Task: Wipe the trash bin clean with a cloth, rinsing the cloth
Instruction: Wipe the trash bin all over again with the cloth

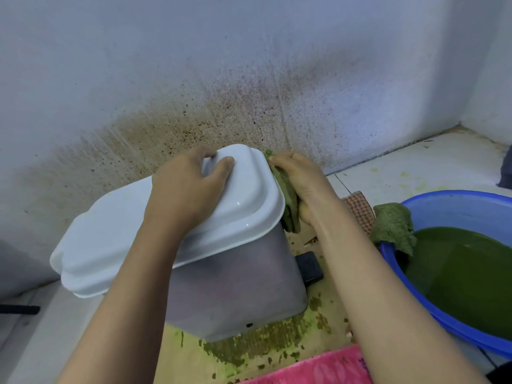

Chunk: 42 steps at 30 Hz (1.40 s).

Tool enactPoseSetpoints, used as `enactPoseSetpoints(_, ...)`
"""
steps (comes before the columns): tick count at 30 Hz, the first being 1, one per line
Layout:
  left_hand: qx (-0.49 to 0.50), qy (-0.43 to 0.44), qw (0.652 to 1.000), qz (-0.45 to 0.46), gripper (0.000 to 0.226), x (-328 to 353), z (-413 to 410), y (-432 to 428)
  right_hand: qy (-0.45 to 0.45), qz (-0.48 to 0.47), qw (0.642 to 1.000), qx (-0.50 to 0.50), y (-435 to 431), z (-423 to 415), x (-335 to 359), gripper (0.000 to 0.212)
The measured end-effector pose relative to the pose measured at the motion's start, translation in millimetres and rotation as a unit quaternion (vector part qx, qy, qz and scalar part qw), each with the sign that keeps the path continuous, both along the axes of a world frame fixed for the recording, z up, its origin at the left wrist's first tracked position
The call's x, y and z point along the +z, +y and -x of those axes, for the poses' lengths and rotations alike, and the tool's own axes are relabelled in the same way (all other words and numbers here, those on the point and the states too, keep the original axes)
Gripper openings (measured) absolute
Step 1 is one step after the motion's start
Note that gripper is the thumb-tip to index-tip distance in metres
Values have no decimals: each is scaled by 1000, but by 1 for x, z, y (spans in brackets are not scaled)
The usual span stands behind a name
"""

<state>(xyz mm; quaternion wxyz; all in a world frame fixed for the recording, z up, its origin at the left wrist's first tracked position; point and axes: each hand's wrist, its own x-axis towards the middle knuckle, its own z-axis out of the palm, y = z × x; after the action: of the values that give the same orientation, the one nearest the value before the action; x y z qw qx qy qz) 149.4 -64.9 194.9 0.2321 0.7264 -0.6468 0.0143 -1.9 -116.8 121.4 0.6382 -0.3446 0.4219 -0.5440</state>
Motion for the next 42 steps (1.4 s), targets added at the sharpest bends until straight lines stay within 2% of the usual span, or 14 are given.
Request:
enactPoseSetpoints(5,6,11,1000,21,41,-1,0,1,40,90,994,-41,41,15,-11,9)
enactPoseSetpoints(9,6,30,999,42,34,-2,0,5,137,179,971,-76,40,13,2,7)
enactPoseSetpoints(13,1,34,998,51,38,-3,-2,5,257,224,939,-42,14,9,18,12)
enactPoseSetpoints(18,4,36,998,49,45,-3,0,4,395,275,876,31,9,15,31,16)
enactPoseSetpoints(25,11,28,998,47,36,-4,-1,3,391,299,870,25,60,32,24,18)
enactPoseSetpoints(32,10,31,998,49,34,-4,-2,2,417,258,871,18,18,15,34,16)
enactPoseSetpoints(40,17,22,998,53,34,-5,-2,0,413,317,854,-29,74,25,17,16)
enactPoseSetpoints(42,18,19,998,54,34,-5,-2,0,425,337,838,-56,95,23,13,13)
